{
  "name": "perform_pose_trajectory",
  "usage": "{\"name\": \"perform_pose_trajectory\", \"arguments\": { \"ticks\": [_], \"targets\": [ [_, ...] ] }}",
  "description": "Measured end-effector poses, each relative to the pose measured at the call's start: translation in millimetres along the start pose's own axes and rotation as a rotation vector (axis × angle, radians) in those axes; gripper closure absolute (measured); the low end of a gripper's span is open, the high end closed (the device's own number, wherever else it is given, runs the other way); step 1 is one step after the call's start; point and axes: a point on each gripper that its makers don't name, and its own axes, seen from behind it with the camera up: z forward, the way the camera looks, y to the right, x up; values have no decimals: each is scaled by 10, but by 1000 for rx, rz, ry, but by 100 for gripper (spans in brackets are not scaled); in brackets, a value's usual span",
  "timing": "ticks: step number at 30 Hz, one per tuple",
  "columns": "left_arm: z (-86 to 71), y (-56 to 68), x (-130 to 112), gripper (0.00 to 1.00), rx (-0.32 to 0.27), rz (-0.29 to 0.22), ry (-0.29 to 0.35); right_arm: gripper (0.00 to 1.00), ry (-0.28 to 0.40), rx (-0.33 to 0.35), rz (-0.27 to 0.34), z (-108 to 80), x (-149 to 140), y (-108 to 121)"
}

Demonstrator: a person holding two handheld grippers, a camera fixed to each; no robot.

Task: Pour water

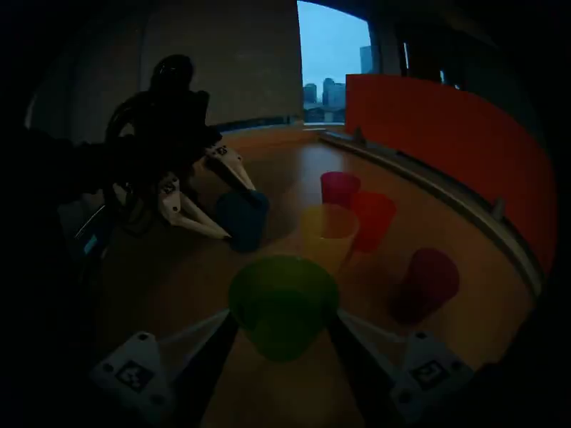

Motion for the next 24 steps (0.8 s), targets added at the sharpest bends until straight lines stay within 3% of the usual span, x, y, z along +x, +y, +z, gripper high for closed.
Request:
{"name": "perform_pose_trajectory", "arguments": {
  "ticks": [24],
  "targets": [
    [-19, -17, -86, 8, -19, -3, -33, 1, -68, -30, -18, 78, -242, 84]
  ]
}}
